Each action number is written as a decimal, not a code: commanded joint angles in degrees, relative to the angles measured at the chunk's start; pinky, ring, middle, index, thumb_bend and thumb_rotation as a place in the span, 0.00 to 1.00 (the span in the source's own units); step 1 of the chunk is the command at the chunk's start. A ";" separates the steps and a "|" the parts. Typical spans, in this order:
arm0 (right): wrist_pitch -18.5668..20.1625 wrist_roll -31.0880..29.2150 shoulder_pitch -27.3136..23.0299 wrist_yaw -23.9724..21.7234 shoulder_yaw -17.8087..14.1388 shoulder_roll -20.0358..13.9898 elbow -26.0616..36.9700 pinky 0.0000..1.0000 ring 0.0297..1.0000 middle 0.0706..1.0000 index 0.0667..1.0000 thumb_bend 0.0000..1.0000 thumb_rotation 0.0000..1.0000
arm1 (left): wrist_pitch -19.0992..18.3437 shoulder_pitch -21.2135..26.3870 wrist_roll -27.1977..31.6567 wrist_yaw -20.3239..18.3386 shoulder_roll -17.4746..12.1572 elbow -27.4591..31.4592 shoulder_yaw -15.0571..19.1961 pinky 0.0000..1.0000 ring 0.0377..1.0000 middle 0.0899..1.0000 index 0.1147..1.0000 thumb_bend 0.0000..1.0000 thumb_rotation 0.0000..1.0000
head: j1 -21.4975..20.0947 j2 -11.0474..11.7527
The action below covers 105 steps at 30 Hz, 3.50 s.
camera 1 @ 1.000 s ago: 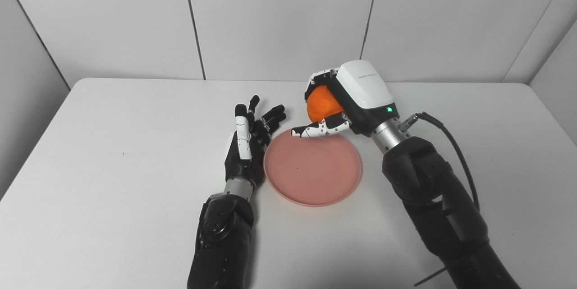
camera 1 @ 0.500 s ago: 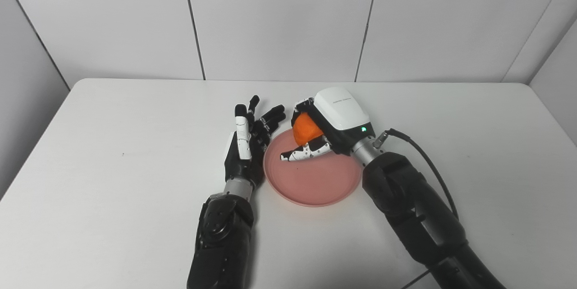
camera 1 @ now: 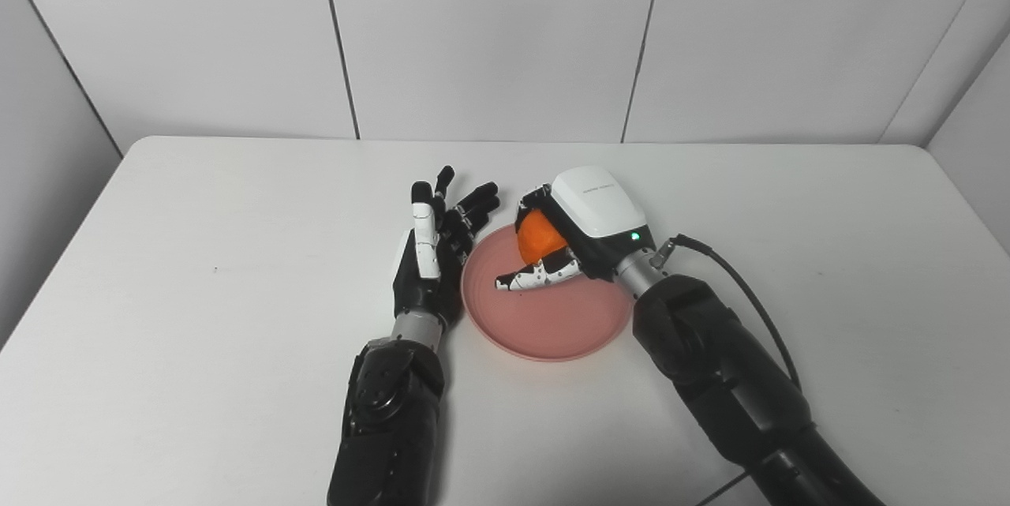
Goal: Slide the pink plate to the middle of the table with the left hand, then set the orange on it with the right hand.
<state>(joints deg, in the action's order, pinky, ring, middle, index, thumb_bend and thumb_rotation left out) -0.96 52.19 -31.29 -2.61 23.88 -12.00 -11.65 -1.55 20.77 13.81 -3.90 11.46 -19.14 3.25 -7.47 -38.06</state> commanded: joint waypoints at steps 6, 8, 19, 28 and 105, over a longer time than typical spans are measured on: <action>-1.61 -1.10 -1.40 1.12 -0.04 -0.62 1.60 0.11 0.13 0.16 0.24 0.62 0.39 | -4.42 -2.09 -0.55 1.38 -0.22 -3.48 -0.03 0.93 0.81 0.74 1.00 0.98 1.00 | 0.01 0.02; -1.73 -1.15 -1.36 1.33 0.16 -0.60 1.25 0.10 0.13 0.15 0.22 0.63 0.40 | -4.75 -2.07 -0.27 1.32 -0.14 -3.35 0.06 0.93 0.81 0.74 1.00 0.99 1.00 | 0.01 0.02; -1.40 -0.88 -1.70 -0.64 1.62 -1.26 1.05 0.13 0.15 0.17 0.23 0.65 0.49 | -5.36 -1.85 0.00 1.35 -0.08 -3.08 0.08 0.88 0.78 0.75 1.00 0.98 1.00 | -0.02 -0.34; -1.08 -0.34 -1.64 -2.65 2.97 -1.86 1.65 0.15 0.18 0.21 0.28 0.65 0.51 | -5.38 -1.68 -0.03 1.38 -0.07 -3.12 0.04 0.92 0.80 0.80 1.00 0.99 1.00 | 0.15 -0.41; 6.20 -48.34 3.69 5.44 -28.88 13.46 3.49 0.98 0.93 0.93 0.94 0.87 1.00 | 11.50 3.79 -13.41 5.64 -4.83 -9.55 -3.60 1.00 1.00 1.00 1.00 1.00 1.00 | -0.45 -1.04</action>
<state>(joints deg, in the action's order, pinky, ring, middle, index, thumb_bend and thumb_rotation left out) 4.15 6.45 -26.98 3.03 -4.31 0.70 -9.63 7.94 25.21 2.18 0.44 7.46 -27.24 -0.17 -8.00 -39.11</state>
